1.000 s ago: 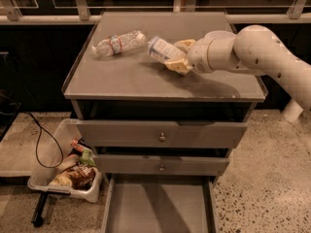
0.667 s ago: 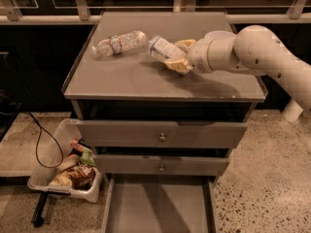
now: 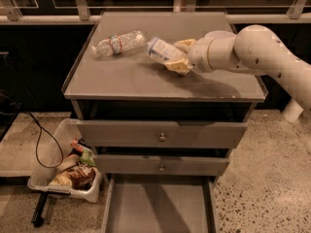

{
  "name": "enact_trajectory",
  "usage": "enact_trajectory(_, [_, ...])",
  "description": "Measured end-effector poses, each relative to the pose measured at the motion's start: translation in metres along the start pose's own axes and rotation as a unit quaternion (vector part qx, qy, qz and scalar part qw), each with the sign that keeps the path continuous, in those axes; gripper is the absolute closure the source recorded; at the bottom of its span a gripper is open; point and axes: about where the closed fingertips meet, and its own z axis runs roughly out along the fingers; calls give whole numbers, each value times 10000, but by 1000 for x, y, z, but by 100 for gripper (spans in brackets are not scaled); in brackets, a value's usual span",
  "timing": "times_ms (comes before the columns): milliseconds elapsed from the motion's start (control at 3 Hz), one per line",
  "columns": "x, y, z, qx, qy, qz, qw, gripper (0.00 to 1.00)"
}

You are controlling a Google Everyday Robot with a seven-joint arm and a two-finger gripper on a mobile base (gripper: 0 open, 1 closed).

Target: Pick blue plastic bottle from bottom drawer and place on counter

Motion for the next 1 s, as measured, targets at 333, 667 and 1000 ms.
enact_trajectory(333, [0, 0, 0, -1, 0, 0, 10000, 13])
enact_trajectory(667, [0, 0, 0, -1, 0, 0, 10000, 0])
enact_trajectory(1000, [0, 0, 0, -1, 0, 0, 10000, 0])
